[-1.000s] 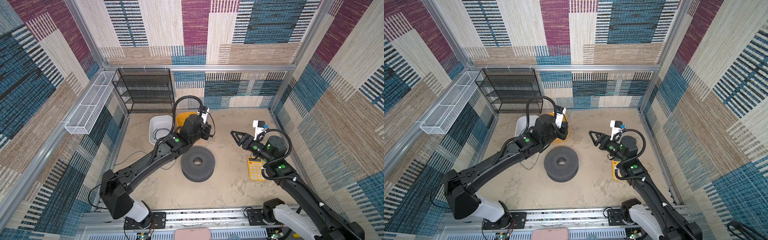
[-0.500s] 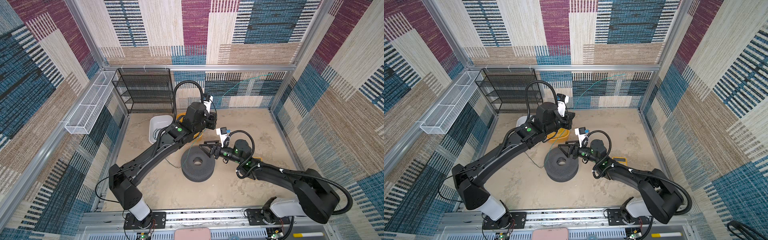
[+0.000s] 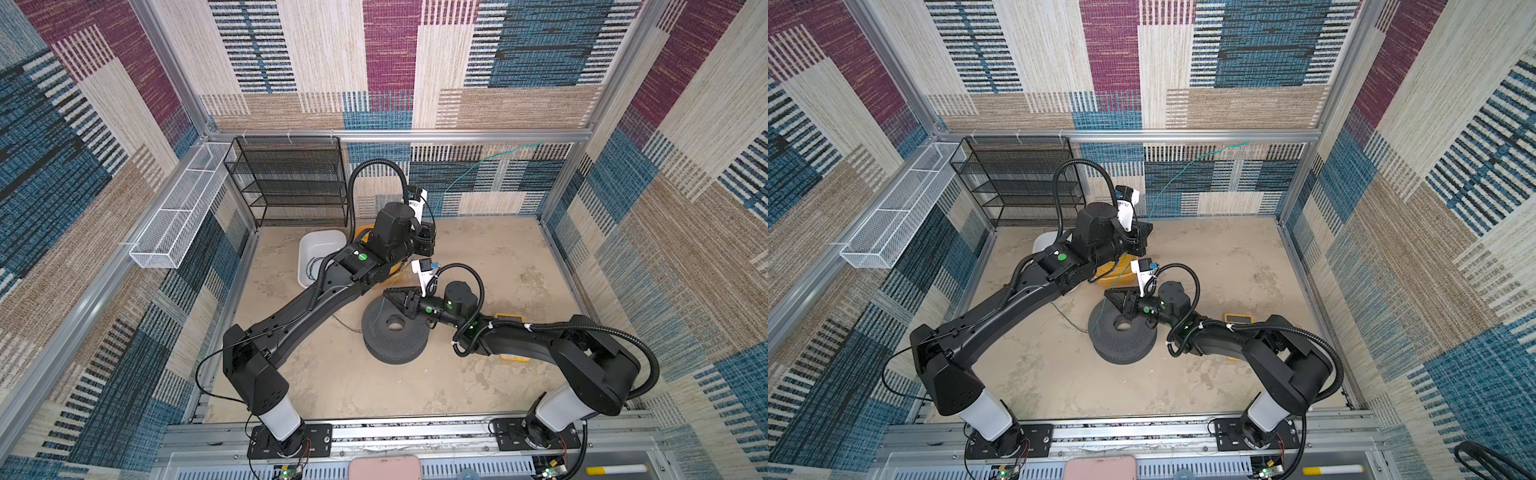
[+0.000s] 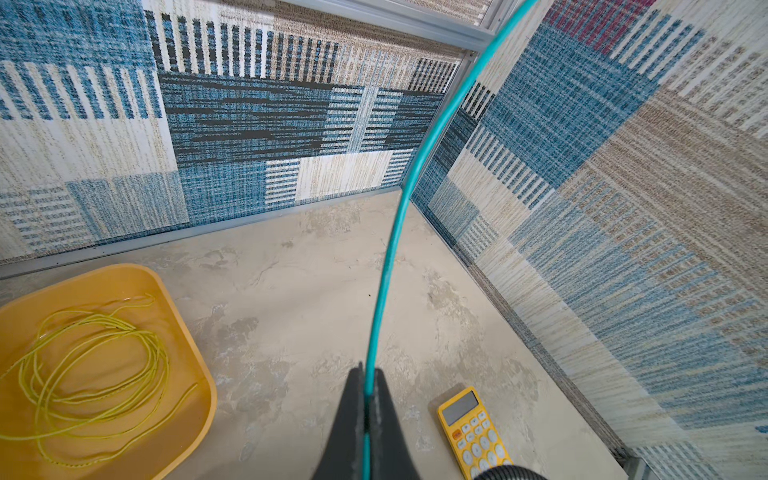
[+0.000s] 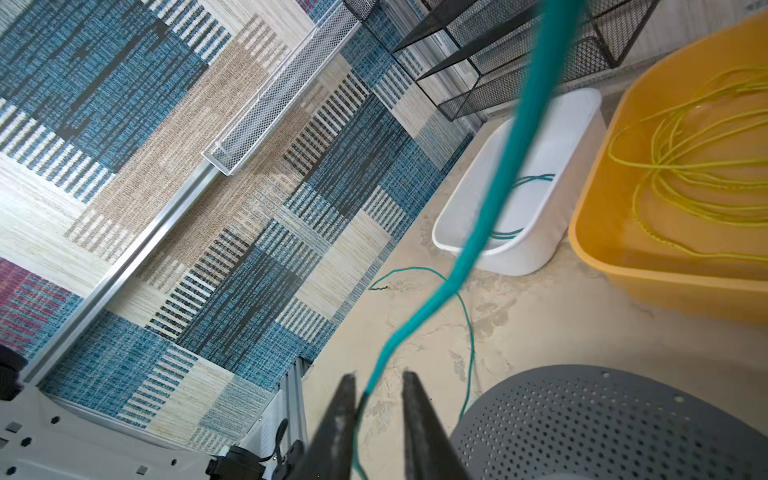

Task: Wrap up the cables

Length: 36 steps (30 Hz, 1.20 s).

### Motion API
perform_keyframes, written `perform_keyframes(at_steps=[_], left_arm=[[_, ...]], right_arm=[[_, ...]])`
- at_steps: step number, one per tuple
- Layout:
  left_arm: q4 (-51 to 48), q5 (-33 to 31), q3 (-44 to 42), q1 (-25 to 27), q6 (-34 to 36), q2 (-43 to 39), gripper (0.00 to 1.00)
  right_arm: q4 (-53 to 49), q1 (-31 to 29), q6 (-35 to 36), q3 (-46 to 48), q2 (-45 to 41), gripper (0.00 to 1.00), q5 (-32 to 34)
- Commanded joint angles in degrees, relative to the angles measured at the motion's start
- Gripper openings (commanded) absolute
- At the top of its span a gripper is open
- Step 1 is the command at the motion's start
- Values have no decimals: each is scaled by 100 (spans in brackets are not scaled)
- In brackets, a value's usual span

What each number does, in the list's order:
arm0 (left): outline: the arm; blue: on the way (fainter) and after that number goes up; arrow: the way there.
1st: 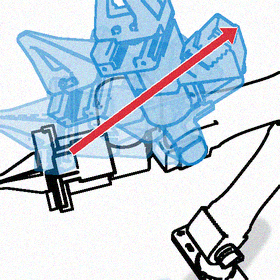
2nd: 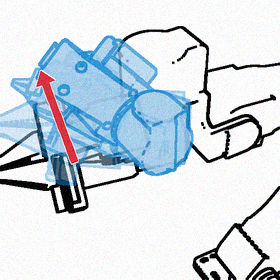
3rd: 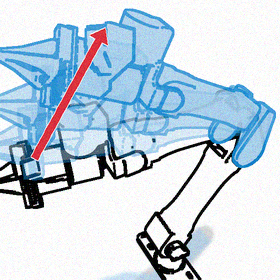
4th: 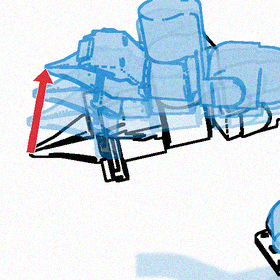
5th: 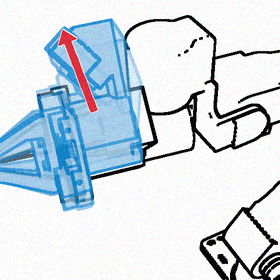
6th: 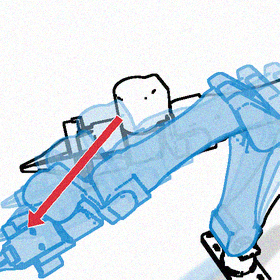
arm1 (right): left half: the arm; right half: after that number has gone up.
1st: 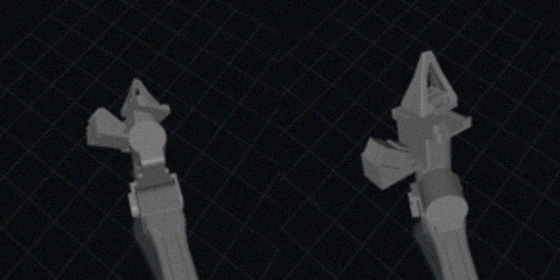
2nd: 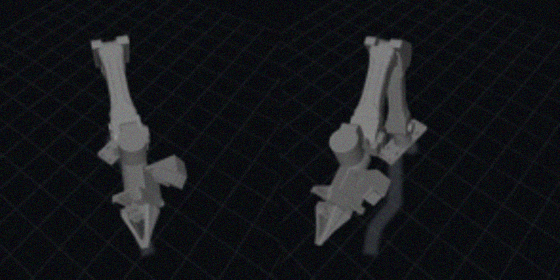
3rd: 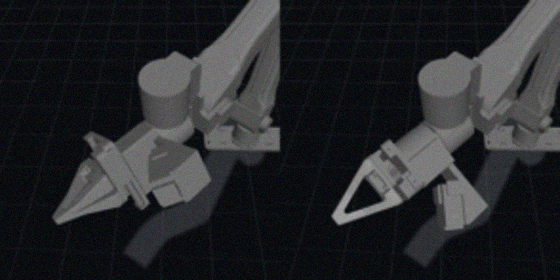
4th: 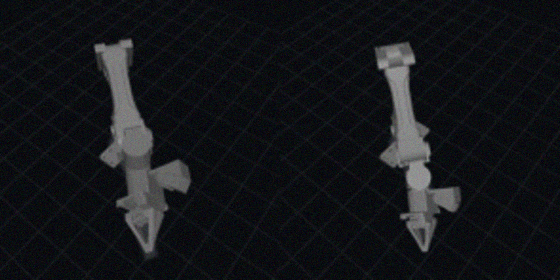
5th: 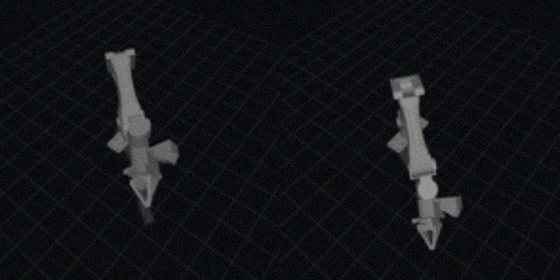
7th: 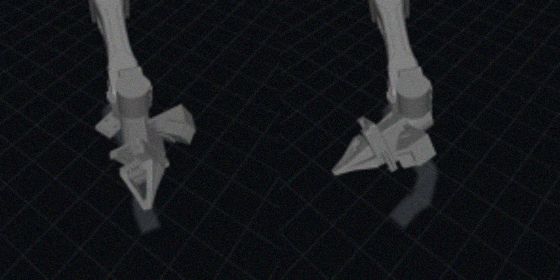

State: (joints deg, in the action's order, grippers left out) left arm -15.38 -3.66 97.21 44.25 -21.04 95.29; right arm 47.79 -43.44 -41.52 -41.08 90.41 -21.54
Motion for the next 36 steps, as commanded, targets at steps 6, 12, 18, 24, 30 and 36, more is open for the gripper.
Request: perform_keyframes(at_steps=[6,12,18,24,30,36], left_arm=[[381,245,-149,-78,-182,-88,0],[420,377,-171,-157,-50,-194,23],[136,591,-111,-368,227,-469,68],[-238,208,-928,-702,599,-1526,99],[-1624,-1191,-2006,-1216,1065,-3127,98],[-2721,-1838,-2867,-1798,775,-3762,94]], right_arm=[[189,-6,-143,-293,53,0,-82],[224,-6,-176,-50,-261,0,69],[69,12,-51,182,-731,0,40],[-329,309,52,413,-1403,0,-31],[-1658,990,671,-31,-2066,0,-718],[-2524,1288,1062,-374,-2516,0,-1108]])
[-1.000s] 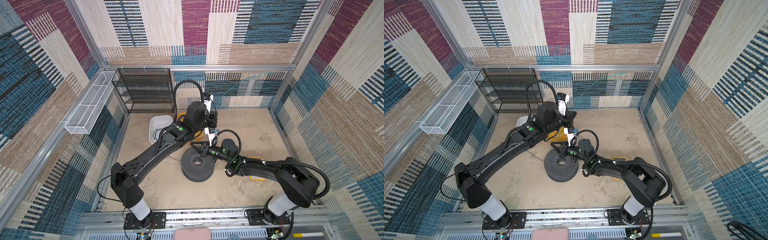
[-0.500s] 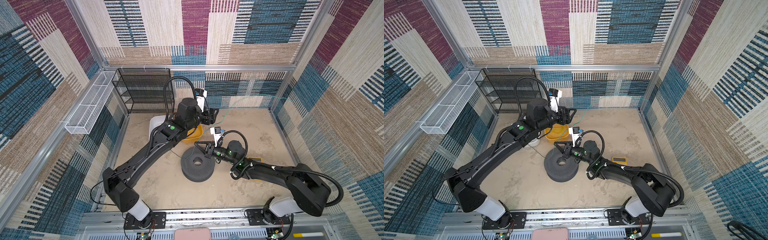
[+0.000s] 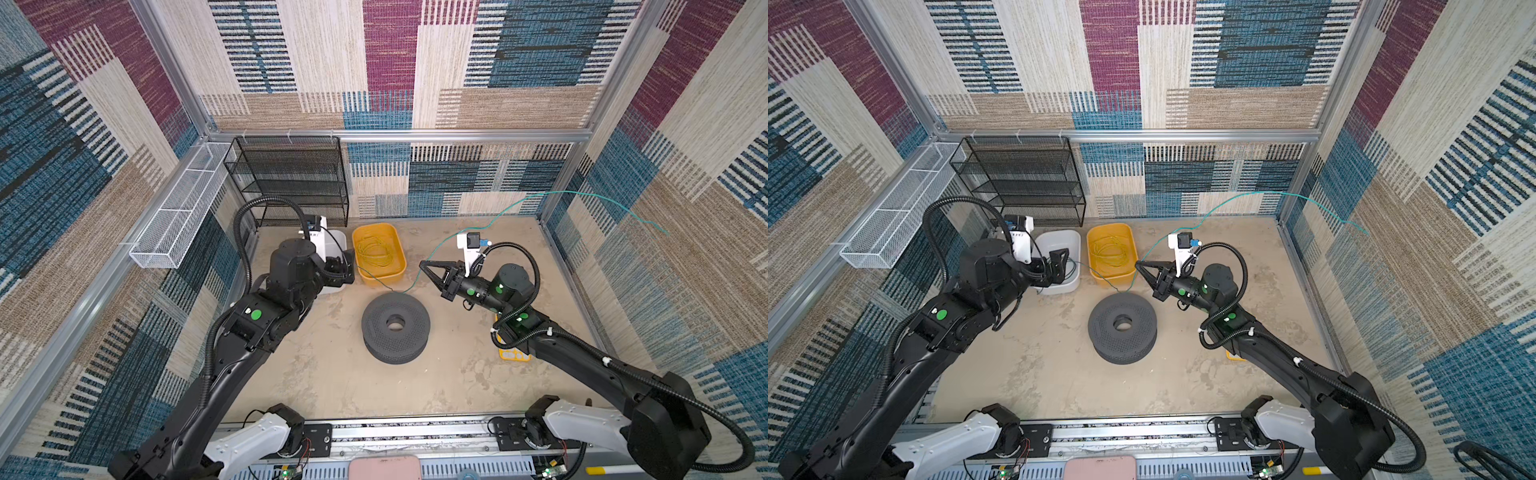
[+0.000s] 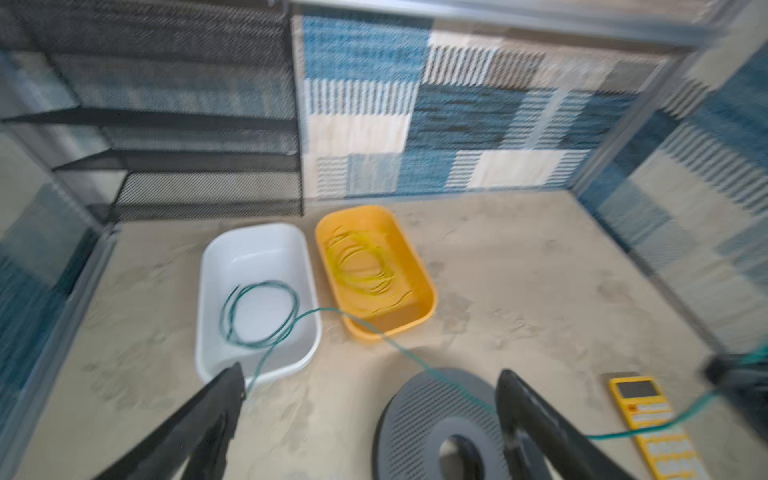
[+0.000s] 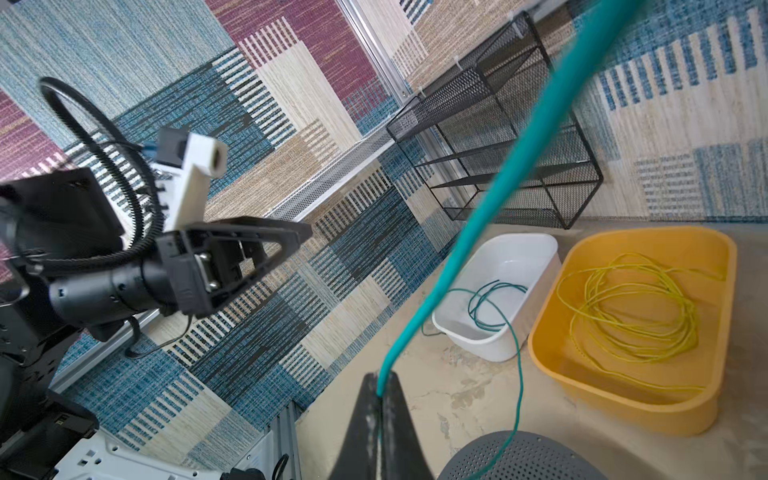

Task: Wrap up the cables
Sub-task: 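Move the left gripper toward the white tray while right gripper carries cable to far corner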

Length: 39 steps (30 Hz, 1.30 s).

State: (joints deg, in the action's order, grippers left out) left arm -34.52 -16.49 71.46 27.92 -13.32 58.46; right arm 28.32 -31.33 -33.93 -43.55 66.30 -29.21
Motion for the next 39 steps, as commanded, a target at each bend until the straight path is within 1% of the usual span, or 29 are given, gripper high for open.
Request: perform_keyframes(at_steps=[1,4,7,10,12,13,15,18,24,26,28,29,30,32,33,35,39], left_arm=[[-834,-575,-443,-246,-33,-76,94],[-738,-304,-810,-582,-129,-3,93],[-500,294,-1101,-968,-121,172,92],[-167,939,-1448,-1171,-21,545,90],[180,1180,-1622,-1230,-16,806,88],[376,1186,-1643,-1243,15,943,87],[635,1127,-1581,-1312,40,1247,82],[783,1388,-1302,-1465,80,1741,71],[1079,1364,-1048,-1505,311,2418,64],[1126,1273,-1005,-1510,336,2630,53],[1078,1097,-978,-1512,365,2776,45],[1084,1037,-989,-1513,375,2822,34],[1104,997,-1002,-1511,351,2820,27],[1123,951,-1020,-1509,296,2778,14],[1121,939,-1028,-1510,286,2741,9],[1027,860,-1020,-1511,235,2608,1],[699,847,-957,-1491,194,2133,0]], right_arm=[[-637,98,315,-171,-133,0,-392],[-844,119,361,-323,-212,0,-591],[-1030,153,434,-429,-248,0,-688],[-1020,189,423,-408,-257,0,-862],[-995,210,422,-372,-255,0,-924],[-978,226,423,-349,-252,0,-958],[-960,265,401,-317,-250,0,-989],[-924,311,382,-277,-252,0,-1054],[-788,405,313,-192,-267,0,-1181],[-783,446,287,-209,-267,0,-1177],[-766,485,267,-229,-256,0,-1201],[-774,501,264,-253,-261,0,-1201],[-775,520,262,-259,-252,0,-1194],[-745,589,201,-283,-240,0,-1191],[-707,624,165,-302,-214,0,-1201],[-689,708,109,-353,-156,0,-1172],[-554,1081,-166,-502,68,0,-1145]])
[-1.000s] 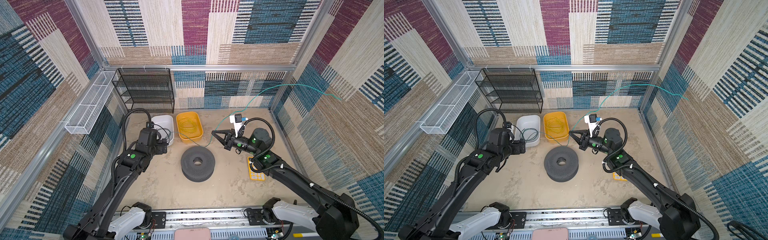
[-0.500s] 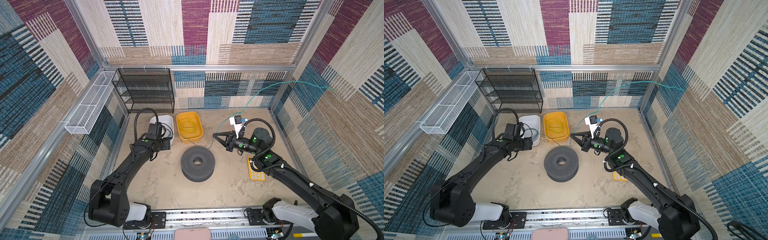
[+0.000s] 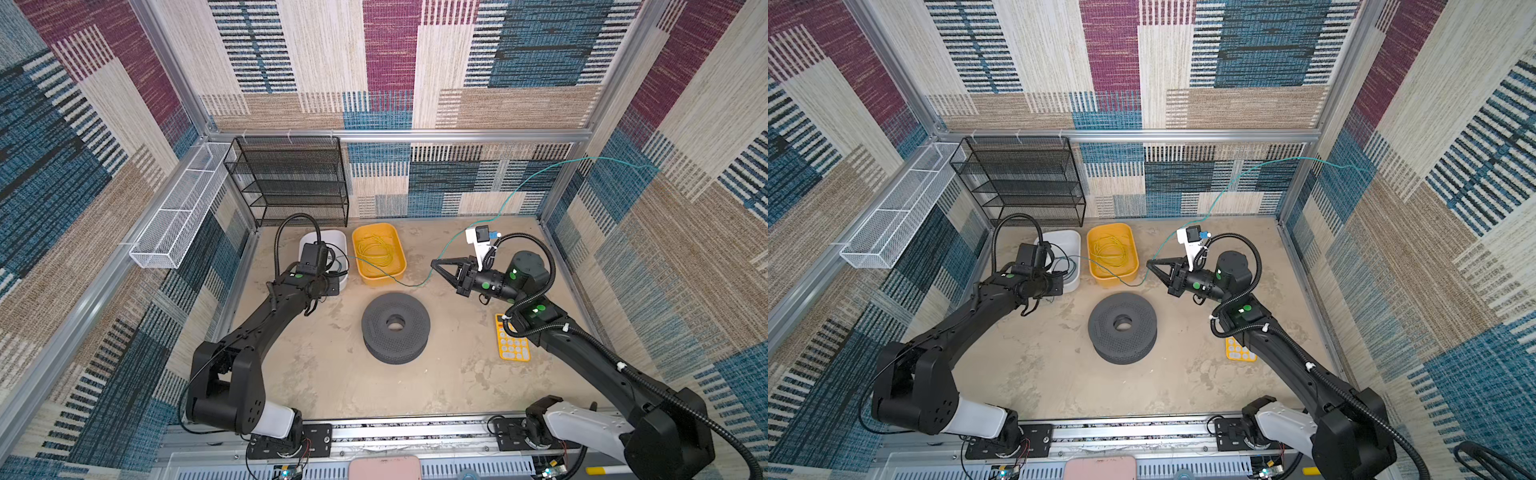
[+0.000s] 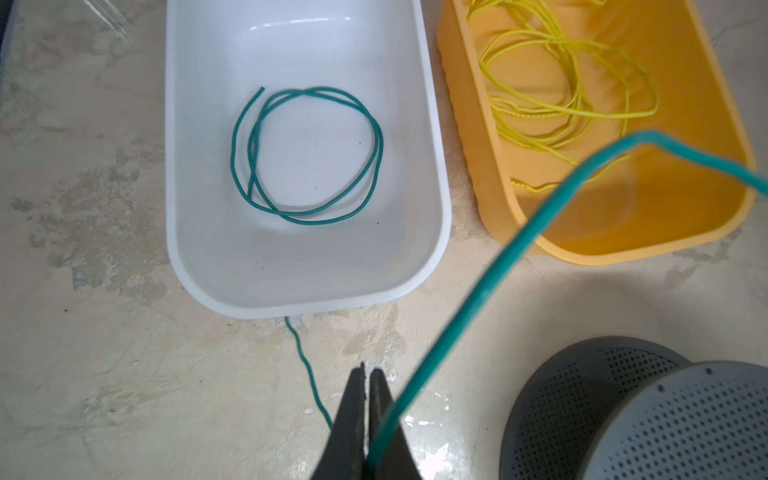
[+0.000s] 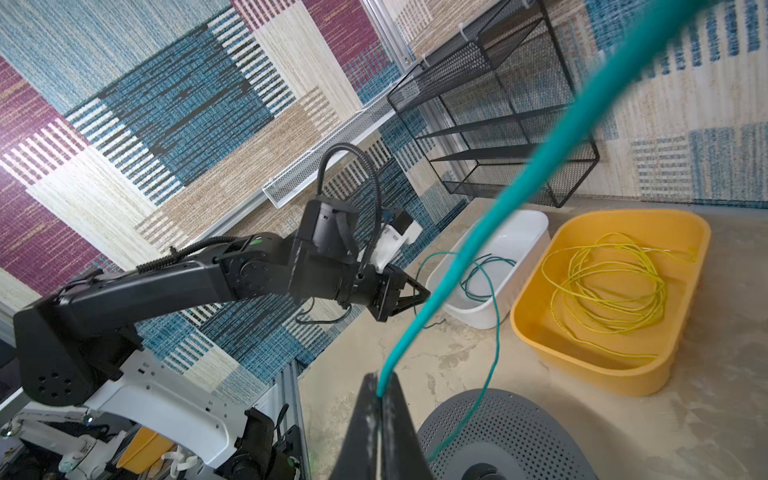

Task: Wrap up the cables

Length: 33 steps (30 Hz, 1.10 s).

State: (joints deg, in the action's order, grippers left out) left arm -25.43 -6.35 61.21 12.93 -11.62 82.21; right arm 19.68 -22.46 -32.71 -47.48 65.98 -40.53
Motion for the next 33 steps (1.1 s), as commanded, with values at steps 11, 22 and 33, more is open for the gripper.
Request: perform_keyframes(at_steps=[11,22,33], left_arm=[[-1580,314,145,67,189,-1464,0],[-2466,930,43,782,609,-1731,0],[-2870,1436,330,1504,804,-1526,0]], right_arm=[[965,2017,-1326,-1104,1966,0,179],[1063,2815,-1903,-2073,3305,0,759],[88,2937,-1737,-3598,4754,0,551]])
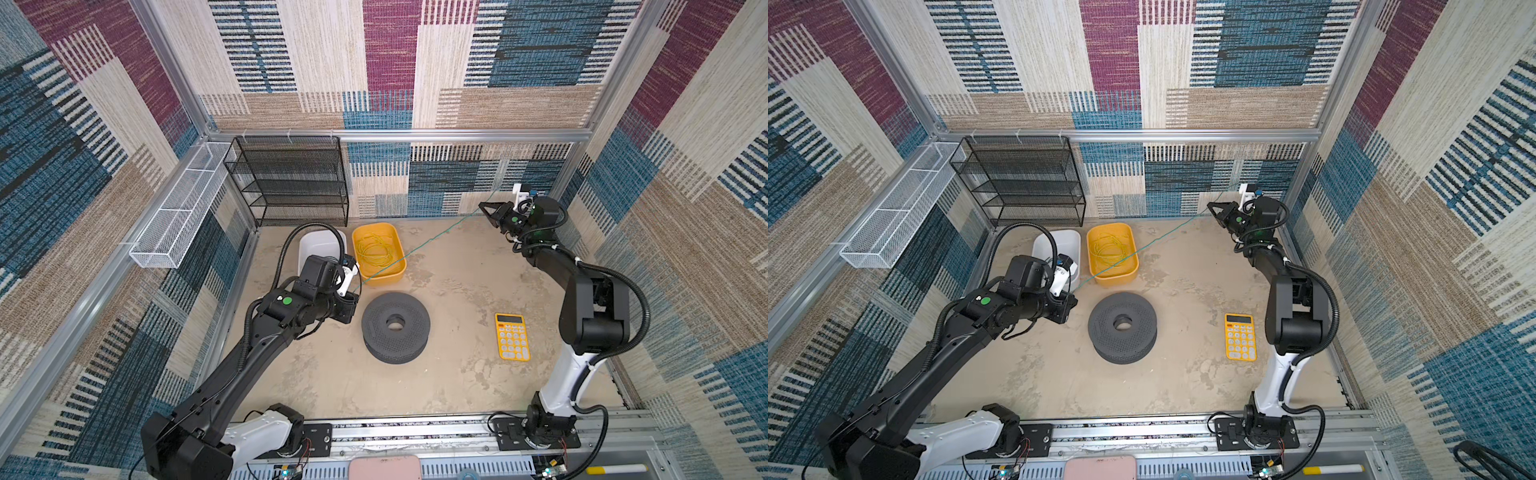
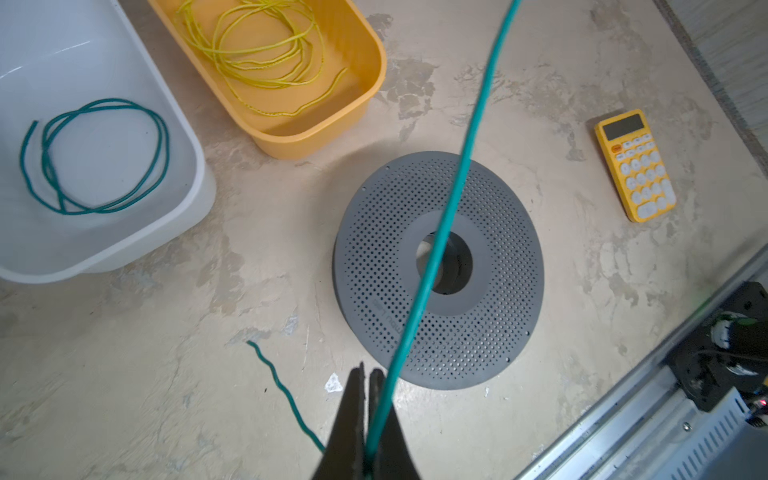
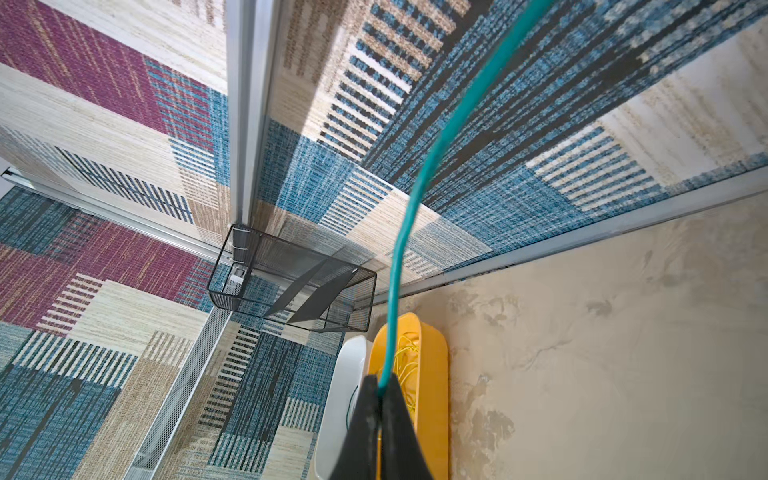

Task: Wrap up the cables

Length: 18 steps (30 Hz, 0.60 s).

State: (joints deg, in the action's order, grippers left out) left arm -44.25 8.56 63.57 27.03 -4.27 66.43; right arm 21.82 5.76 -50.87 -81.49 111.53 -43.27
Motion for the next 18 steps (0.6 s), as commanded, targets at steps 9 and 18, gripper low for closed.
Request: perform_keyframes(at_steps=[9,18], left_arm=[[-925,293,1131,560,-385,733,0],[-301,-734,1944,1033,-1187,1302,0]], right_arm=[[-367,110,29,582,-180,59,302],[-463,110,179,1642,-1611,72,36]])
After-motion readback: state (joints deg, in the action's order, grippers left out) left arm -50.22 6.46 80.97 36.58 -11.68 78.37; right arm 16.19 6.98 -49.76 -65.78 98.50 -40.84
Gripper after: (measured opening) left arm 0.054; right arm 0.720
